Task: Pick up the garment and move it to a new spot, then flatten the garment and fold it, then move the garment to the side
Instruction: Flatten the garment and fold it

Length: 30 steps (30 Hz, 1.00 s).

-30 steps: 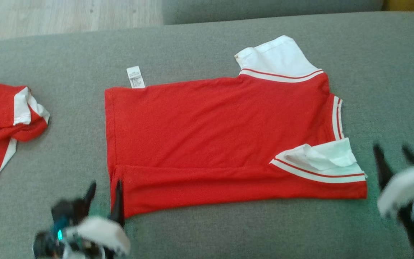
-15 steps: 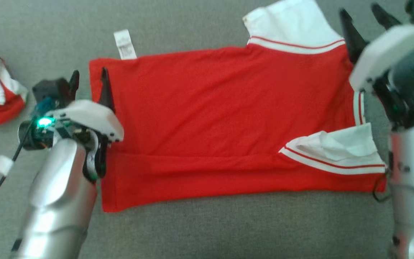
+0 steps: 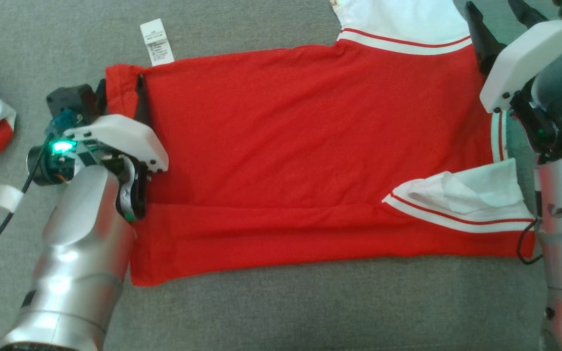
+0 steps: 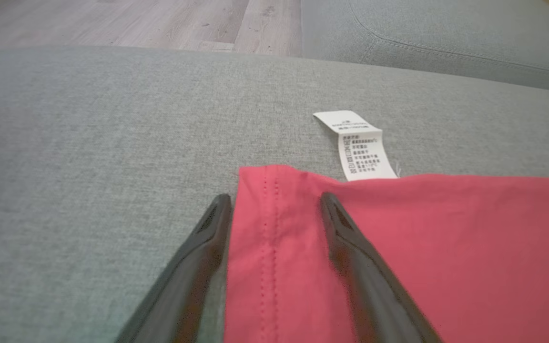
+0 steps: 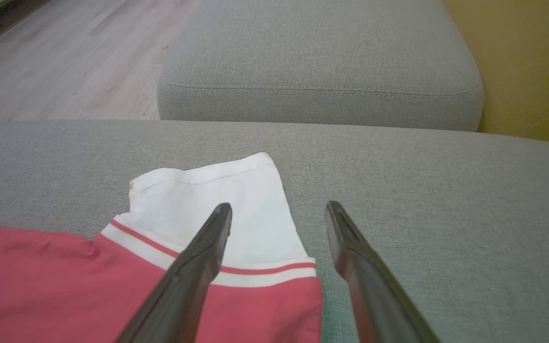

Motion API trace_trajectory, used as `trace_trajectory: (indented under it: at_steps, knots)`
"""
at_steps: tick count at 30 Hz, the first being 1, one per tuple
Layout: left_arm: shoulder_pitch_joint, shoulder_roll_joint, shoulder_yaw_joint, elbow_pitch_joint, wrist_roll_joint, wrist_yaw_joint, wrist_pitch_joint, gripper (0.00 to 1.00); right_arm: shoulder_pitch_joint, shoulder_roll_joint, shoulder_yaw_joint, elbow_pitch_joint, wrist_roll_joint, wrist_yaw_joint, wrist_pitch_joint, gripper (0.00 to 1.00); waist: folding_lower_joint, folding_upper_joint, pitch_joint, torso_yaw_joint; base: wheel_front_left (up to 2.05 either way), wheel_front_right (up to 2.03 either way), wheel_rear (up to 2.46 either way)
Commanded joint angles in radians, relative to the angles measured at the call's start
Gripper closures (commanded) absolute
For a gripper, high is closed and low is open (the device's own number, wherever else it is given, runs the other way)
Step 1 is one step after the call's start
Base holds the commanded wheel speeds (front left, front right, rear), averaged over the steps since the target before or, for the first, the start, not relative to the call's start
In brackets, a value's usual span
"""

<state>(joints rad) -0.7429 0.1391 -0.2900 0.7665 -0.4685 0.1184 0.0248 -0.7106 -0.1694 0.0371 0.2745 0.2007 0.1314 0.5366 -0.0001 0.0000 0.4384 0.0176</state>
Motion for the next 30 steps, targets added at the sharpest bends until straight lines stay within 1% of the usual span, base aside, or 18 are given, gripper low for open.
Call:
trace_trajectory:
  at_steps: [1, 2, 8, 11, 19, 24, 25, 28, 30]
  knots:
    - [-0.015, 0.026, 0.021, 0.012, -0.008, -0.004, 0.004, 0.82, -0.046, 0.002, 0.020, -0.030, 0.008, -0.001, 0.001, 0.00, 0.0001, 0.0000, 0.004, 0.004, 0.00, 0.00, 0.00]
    - [-0.021, 0.023, 0.018, 0.025, -0.010, -0.009, 0.007, 1.00, -0.051, 0.000, 0.023, -0.024, 0.010, -0.001, 0.007, 0.00, 0.0001, 0.0000, 0.006, 0.006, 0.00, 0.00, 0.00]
    - [-0.059, 0.003, 0.000, 0.058, -0.009, -0.046, -0.040, 1.00, -0.130, -0.024, 0.032, 0.044, 0.025, -0.001, 0.047, 0.00, 0.0001, 0.0000, 0.038, 0.042, 0.00, 0.00, 0.00]
    - [-0.072, -0.015, -0.022, 0.061, -0.002, -0.068, -0.068, 1.00, -0.197, -0.044, 0.031, 0.111, 0.026, -0.001, 0.055, 0.00, 0.0001, 0.0000, 0.059, 0.073, 0.00, 0.00, 0.00]
    - [-0.083, -0.066, -0.088, 0.046, 0.005, -0.118, -0.138, 1.00, -0.337, -0.096, 0.024, 0.314, -0.030, -0.001, 0.069, 0.00, 0.0001, 0.0000, 0.109, 0.170, 0.00, 0.00, 0.00]
    - [-0.091, -0.080, -0.121, 0.025, -0.006, -0.134, -0.170, 1.00, -0.371, -0.109, 0.006, 0.421, -0.076, -0.001, 0.085, 0.00, 0.0001, 0.0000, 0.128, 0.201, 0.00, 0.00, 0.00]
    - [-0.091, -0.080, -0.121, 0.025, -0.006, -0.134, -0.170, 1.00, -0.371, -0.109, 0.006, 0.421, -0.076, -0.001, 0.085, 0.00, 0.0001, 0.0000, 0.128, 0.201, 0.00, 0.00, 0.00]
    - [-0.092, -0.085, -0.143, 0.016, -0.023, -0.140, -0.182, 1.00, -0.377, -0.103, -0.019, 0.483, -0.098, -0.001, 0.084, 0.00, 0.0001, 0.0000, 0.130, 0.208, 0.00, 0.00, 0.00]
    - [-0.092, -0.086, -0.150, 0.017, -0.029, -0.137, -0.187, 1.00, -0.375, -0.095, -0.018, 0.512, -0.096, -0.001, 0.099, 0.01, 0.0001, 0.0000, 0.126, 0.206, 0.00, 0.00, 0.00]
